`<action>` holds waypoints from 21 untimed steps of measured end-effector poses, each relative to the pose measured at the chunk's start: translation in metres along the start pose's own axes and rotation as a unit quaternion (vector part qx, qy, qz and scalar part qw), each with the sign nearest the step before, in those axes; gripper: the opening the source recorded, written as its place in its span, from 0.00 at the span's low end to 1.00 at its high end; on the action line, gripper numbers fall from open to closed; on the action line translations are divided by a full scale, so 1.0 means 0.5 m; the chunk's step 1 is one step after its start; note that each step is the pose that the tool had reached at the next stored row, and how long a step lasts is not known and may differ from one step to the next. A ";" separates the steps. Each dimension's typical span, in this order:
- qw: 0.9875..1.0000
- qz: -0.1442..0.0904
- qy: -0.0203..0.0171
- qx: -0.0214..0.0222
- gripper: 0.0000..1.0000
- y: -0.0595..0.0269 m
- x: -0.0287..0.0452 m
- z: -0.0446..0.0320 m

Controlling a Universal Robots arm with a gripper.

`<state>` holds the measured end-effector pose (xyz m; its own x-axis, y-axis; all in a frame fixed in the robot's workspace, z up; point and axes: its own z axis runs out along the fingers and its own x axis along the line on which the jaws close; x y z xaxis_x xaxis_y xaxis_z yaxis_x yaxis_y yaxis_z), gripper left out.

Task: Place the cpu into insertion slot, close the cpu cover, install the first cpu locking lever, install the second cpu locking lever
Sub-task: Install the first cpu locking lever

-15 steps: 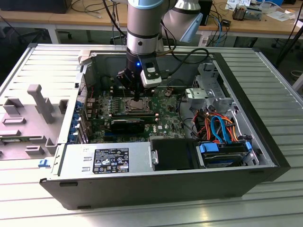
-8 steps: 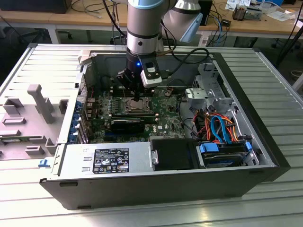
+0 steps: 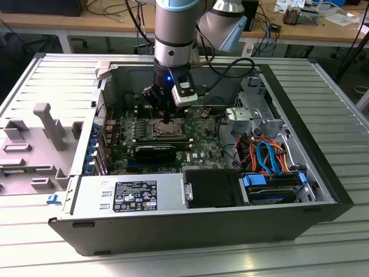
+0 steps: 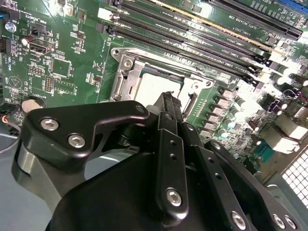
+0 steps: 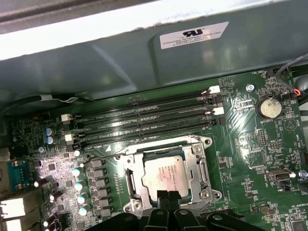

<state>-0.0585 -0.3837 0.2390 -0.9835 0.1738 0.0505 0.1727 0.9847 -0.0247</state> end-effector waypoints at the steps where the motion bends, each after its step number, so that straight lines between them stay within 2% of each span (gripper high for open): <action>1: 1.000 -0.003 0.000 0.000 0.11 0.000 0.000 0.000; 21: 1.000 -0.012 0.000 0.001 0.11 0.000 0.000 0.000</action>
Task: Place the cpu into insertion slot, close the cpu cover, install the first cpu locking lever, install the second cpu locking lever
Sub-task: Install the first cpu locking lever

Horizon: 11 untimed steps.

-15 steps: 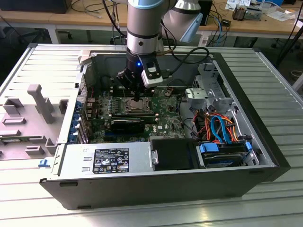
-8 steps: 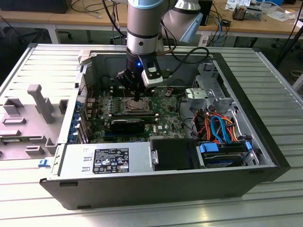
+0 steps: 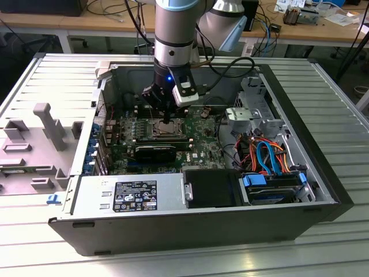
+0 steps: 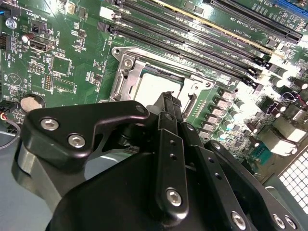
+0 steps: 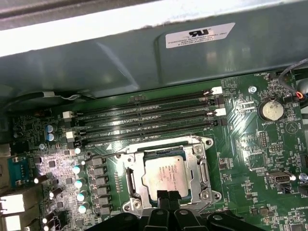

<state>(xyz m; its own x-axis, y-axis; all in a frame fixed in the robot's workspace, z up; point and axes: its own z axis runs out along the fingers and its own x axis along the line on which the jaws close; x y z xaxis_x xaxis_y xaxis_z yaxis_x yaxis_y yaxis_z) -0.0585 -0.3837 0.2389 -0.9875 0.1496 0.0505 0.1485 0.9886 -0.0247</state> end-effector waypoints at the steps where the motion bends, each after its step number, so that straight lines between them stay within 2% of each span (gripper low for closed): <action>1: 1.000 -0.001 0.000 0.000 0.11 0.000 0.000 0.000; 11: 1.000 -0.006 0.000 0.000 0.11 0.000 0.000 0.000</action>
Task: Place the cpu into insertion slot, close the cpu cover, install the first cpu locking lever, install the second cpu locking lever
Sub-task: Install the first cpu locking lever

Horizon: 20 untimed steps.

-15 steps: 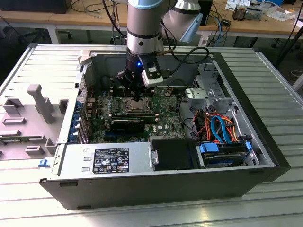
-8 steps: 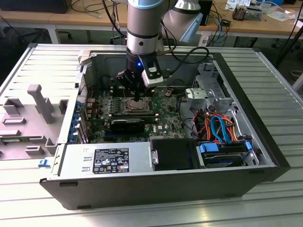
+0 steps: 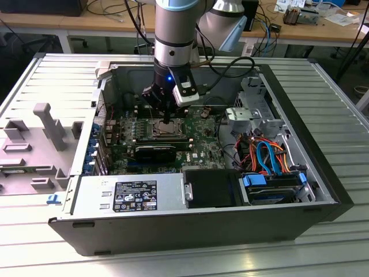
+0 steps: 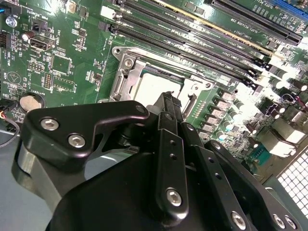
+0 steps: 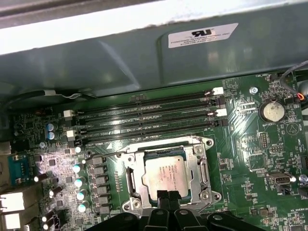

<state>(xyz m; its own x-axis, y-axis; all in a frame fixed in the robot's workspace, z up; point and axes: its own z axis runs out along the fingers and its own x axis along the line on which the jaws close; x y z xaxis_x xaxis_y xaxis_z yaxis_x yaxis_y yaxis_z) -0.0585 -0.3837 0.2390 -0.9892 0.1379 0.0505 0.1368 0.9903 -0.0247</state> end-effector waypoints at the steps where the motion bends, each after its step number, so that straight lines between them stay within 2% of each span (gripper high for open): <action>1: 1.000 0.000 0.000 0.000 0.11 0.000 0.000 0.000; 20: 1.000 -0.010 0.000 0.001 0.11 0.000 0.000 0.000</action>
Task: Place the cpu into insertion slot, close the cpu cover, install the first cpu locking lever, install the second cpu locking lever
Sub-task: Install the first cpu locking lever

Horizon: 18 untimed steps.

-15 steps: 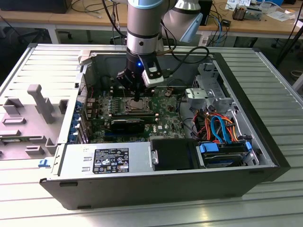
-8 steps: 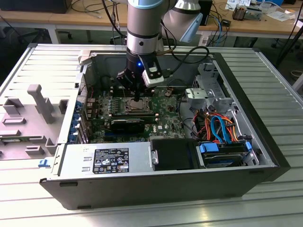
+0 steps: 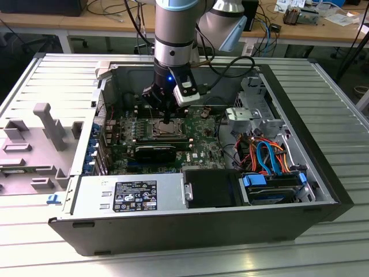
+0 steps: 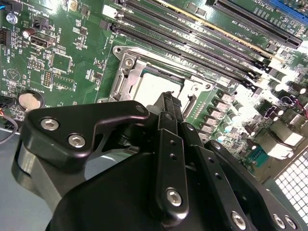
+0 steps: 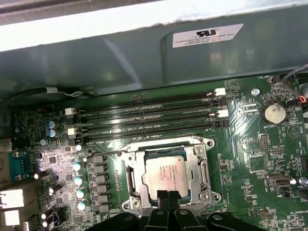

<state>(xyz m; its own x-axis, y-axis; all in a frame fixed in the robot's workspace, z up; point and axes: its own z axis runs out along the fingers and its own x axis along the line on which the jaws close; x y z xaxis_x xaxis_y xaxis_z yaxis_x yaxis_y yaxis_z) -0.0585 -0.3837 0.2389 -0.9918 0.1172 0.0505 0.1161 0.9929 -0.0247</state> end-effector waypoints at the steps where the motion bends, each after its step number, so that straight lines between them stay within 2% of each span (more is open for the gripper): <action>1: 1.000 -0.001 0.000 0.000 0.11 0.000 0.000 0.000; 18: 1.000 -0.010 0.000 0.000 0.11 0.000 0.000 0.000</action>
<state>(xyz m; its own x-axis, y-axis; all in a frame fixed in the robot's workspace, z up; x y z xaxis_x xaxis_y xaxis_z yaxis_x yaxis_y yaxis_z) -0.0585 -0.3836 0.2389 -0.9940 0.0975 0.0505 0.0964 0.9950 -0.0242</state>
